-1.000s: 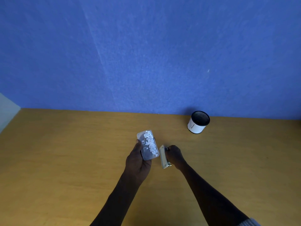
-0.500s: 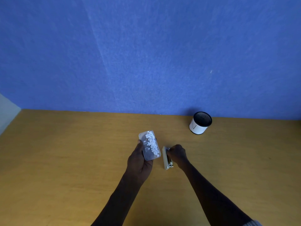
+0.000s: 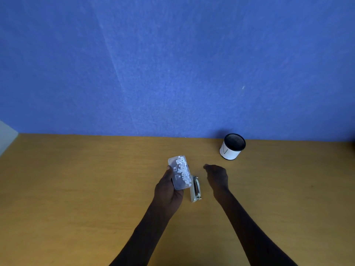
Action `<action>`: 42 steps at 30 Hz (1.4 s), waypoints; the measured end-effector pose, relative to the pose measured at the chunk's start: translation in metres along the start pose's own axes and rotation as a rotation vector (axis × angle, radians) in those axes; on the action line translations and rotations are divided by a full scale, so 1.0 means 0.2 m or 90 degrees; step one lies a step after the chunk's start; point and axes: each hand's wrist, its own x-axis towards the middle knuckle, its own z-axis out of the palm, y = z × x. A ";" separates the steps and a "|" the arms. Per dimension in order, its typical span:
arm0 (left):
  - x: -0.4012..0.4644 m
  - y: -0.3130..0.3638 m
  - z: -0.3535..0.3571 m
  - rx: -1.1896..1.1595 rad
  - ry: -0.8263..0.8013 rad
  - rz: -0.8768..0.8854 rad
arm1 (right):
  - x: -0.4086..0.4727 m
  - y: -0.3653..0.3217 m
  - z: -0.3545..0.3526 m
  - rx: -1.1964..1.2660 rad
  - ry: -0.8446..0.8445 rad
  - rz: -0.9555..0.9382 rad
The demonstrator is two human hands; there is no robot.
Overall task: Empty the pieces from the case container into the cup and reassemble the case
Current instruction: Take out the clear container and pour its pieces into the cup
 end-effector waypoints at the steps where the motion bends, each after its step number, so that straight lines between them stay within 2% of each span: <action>1: 0.01 -0.01 0.01 0.005 -0.001 -0.002 | -0.03 -0.02 -0.01 0.055 -0.013 0.001; 7: 0.06 -0.10 0.08 0.081 -0.017 -0.011 | -0.13 -0.10 -0.08 0.343 -0.180 0.085; 12: 0.10 -0.19 0.17 0.117 -0.021 -0.013 | -0.13 -0.11 -0.16 0.446 -0.273 0.110; 20: 0.20 -0.34 0.30 0.117 -0.012 -0.023 | -0.06 -0.09 -0.28 0.508 -0.255 0.094; 28: 0.33 -0.51 0.42 0.153 -0.047 -0.025 | 0.07 -0.07 -0.43 0.662 -0.295 0.154; 36: 0.43 -0.61 0.53 0.226 0.016 -0.050 | 0.25 -0.05 -0.57 0.664 -0.341 0.212; 42: 0.51 -0.66 0.51 0.290 0.095 -0.016 | 0.43 -0.12 -0.68 0.616 -0.303 0.251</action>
